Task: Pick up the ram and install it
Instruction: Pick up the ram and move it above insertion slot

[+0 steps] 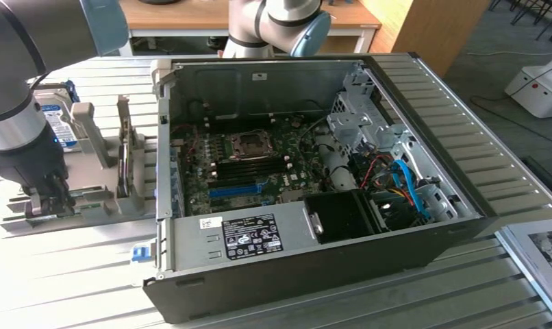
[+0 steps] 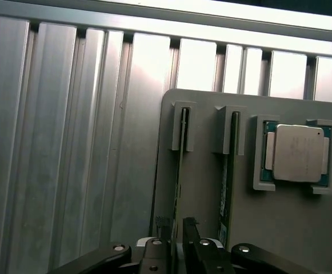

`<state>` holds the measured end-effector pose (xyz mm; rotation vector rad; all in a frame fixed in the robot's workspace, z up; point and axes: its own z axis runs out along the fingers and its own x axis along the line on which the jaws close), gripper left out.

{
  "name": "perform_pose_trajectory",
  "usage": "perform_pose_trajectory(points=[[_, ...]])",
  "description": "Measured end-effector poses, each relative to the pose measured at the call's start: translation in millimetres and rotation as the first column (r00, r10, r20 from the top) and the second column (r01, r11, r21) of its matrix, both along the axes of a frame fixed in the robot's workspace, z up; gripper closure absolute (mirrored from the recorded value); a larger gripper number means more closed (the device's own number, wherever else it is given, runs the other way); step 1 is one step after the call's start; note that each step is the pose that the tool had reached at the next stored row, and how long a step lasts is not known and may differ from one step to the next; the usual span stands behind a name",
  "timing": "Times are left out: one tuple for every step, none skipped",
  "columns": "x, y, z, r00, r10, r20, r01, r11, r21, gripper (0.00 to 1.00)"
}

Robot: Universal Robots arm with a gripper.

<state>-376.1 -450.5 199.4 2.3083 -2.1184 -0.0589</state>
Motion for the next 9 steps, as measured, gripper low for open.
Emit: perform_pose_trajectory(points=[[0.0, -0.2, 0.1, 1.0000, 0.000, -0.0001, 0.000, 1.0000, -0.0001, 0.76], [0.0, -0.4, 0.1, 1.0000, 0.000, -0.0001, 0.000, 1.0000, -0.0001, 0.76], [0.0, -0.5, 0.1, 1.0000, 0.000, -0.0001, 0.000, 1.0000, -0.0001, 0.76], [0.0, -0.5, 0.1, 1.0000, 0.000, -0.0001, 0.000, 1.0000, -0.0001, 0.76], [0.0, -0.5, 0.1, 1.0000, 0.000, -0.0001, 0.000, 1.0000, -0.0001, 0.76], [0.0, -0.5, 0.0, 1.0000, 0.000, 0.0000, 0.000, 1.0000, -0.0001, 0.76], [0.3, -0.6, 0.0, 1.0000, 0.000, 0.0000, 0.000, 1.0000, 0.0000, 0.76], [0.7, -0.6, 0.0, 1.0000, 0.000, 0.0000, 0.000, 1.0000, 0.0000, 0.76], [1.1, -0.6, 0.0, 1.0000, 0.000, -0.0001, 0.000, 1.0000, -0.0001, 0.76]])
